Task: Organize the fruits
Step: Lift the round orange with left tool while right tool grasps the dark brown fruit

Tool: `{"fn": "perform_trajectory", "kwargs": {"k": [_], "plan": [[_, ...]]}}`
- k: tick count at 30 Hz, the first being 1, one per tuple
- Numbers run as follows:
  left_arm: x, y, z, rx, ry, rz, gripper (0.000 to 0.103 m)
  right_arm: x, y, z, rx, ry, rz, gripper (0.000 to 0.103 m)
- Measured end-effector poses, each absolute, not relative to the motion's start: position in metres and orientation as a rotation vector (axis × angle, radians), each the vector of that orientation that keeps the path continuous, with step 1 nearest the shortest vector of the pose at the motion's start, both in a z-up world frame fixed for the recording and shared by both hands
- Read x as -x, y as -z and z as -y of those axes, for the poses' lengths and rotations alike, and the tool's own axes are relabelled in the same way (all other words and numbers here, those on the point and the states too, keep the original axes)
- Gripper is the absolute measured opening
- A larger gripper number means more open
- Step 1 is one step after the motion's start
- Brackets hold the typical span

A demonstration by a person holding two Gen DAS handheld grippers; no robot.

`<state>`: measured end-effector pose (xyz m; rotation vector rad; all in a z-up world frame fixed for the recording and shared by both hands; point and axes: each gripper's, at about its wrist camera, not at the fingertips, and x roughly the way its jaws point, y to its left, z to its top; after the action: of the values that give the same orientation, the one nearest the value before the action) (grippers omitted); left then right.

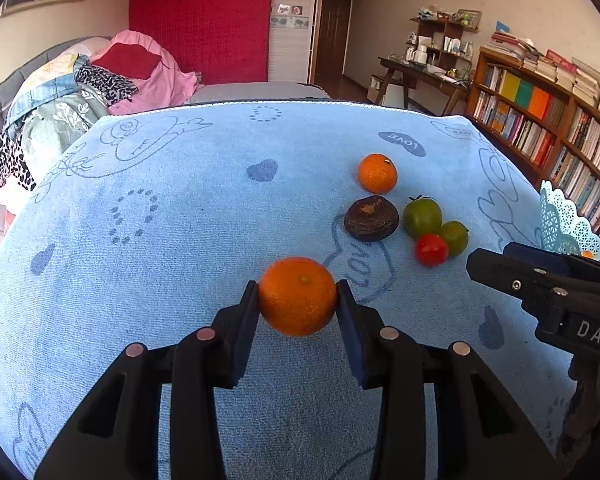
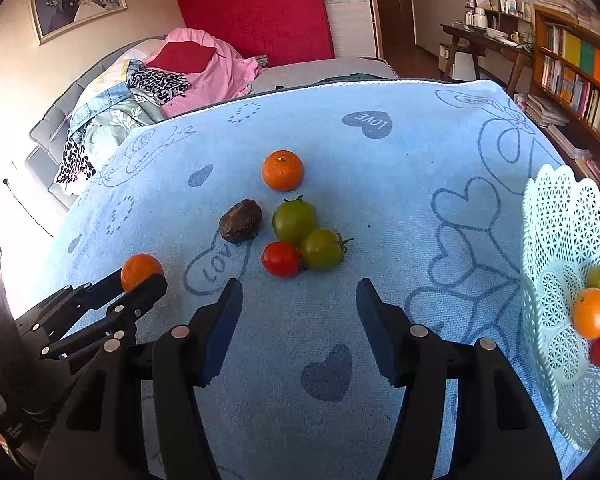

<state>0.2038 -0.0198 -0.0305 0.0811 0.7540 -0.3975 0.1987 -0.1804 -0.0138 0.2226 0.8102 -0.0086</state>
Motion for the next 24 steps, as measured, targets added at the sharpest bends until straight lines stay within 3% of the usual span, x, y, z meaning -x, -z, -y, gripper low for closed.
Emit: {"fn": "perform_trajectory", "kwargs": {"k": [10,24], "plan": [[-0.209,0.028,0.004,-0.046,0.336,-0.746,0.039,-0.248,0.004,0.159,-0.178,-0.124,-0.749,0.061],[-0.210,0.027,-0.002,-0.022,0.316,-0.752,0.039,-0.305,0.031,0.125,0.007,-0.155,-0.837,0.060]]}}
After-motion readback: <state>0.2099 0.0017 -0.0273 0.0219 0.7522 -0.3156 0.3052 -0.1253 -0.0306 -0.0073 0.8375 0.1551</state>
